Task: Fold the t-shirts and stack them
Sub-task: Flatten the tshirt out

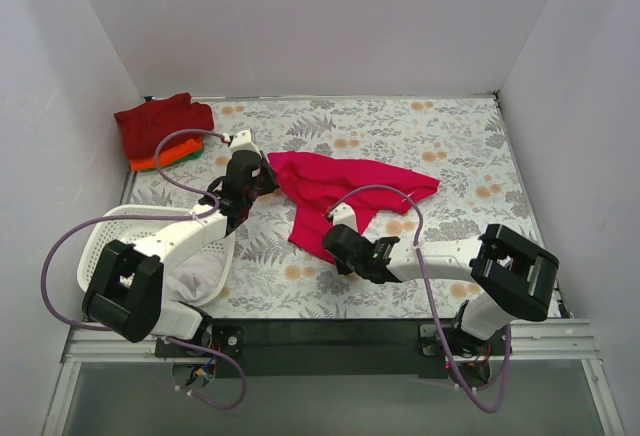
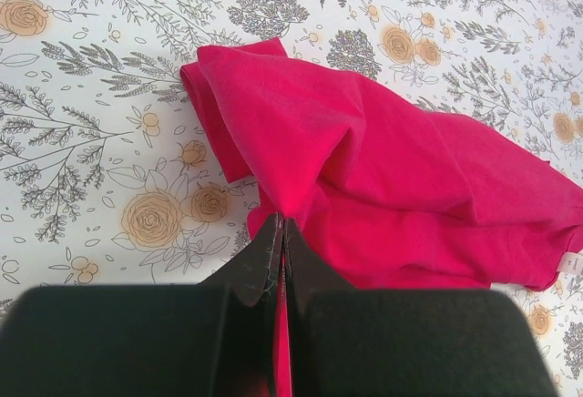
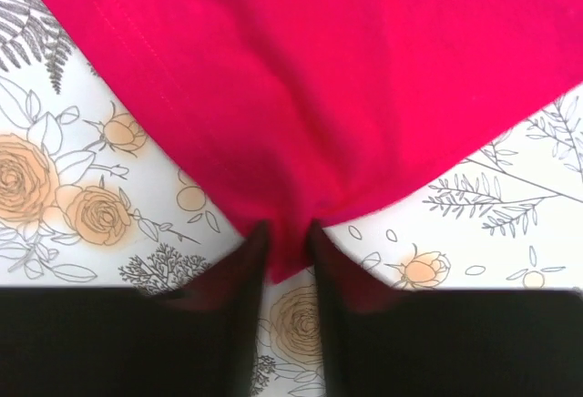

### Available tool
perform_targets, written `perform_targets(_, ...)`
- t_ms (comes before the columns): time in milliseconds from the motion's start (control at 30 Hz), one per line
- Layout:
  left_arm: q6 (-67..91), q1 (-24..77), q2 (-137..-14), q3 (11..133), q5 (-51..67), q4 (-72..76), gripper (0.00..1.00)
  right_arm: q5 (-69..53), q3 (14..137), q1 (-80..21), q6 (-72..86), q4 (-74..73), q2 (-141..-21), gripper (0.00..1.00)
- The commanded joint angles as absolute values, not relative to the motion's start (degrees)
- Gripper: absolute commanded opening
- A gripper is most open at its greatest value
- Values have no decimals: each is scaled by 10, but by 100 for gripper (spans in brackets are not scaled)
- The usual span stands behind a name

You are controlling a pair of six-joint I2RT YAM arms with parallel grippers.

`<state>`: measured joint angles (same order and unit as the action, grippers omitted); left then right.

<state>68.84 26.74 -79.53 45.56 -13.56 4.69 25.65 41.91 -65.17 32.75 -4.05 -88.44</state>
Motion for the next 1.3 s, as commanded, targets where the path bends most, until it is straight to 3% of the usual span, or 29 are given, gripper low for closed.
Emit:
perform_targets(0,683,265,-771,454,-147,47,0,271,424,-654,342,-59,-910,11)
perform_targets(33,682,265,-771,454,-147,47,0,271,425,-654,341,-61,-910,2)
perform_targets(167,673,264,-770,455,-153,43,0,310,425,-653,326,-96,-866,1)
perform_targets(333,642,264,-763,461,-121,44,0,448,443,-595,292,-192,-759,1)
perform_targets(433,637,267,-751,460,-45,64,16,476,446,-510,250,-207,-663,1)
perform_targets(467,636,273,-745,452,-6,75,30,483,446,-488,229,-207,-617,1)
perform_targets(567,637,283,-722,444,31,103,52,509,456,-406,186,-207,-544,1)
perform_targets(600,639,283,-714,442,37,105,64,517,459,-372,176,-207,-532,1)
perform_targets(700,639,283,-711,438,20,104,73,532,468,-333,149,-208,-497,1)
perform_targets(833,649,283,-752,455,-55,72,75,572,469,-320,136,-222,-477,1)
perform_targets(967,650,282,-809,476,-59,47,75,585,479,-289,131,-236,-462,1)
perform_targets(1267,670,282,-875,436,67,141,70,559,485,-278,123,-236,-468,1)
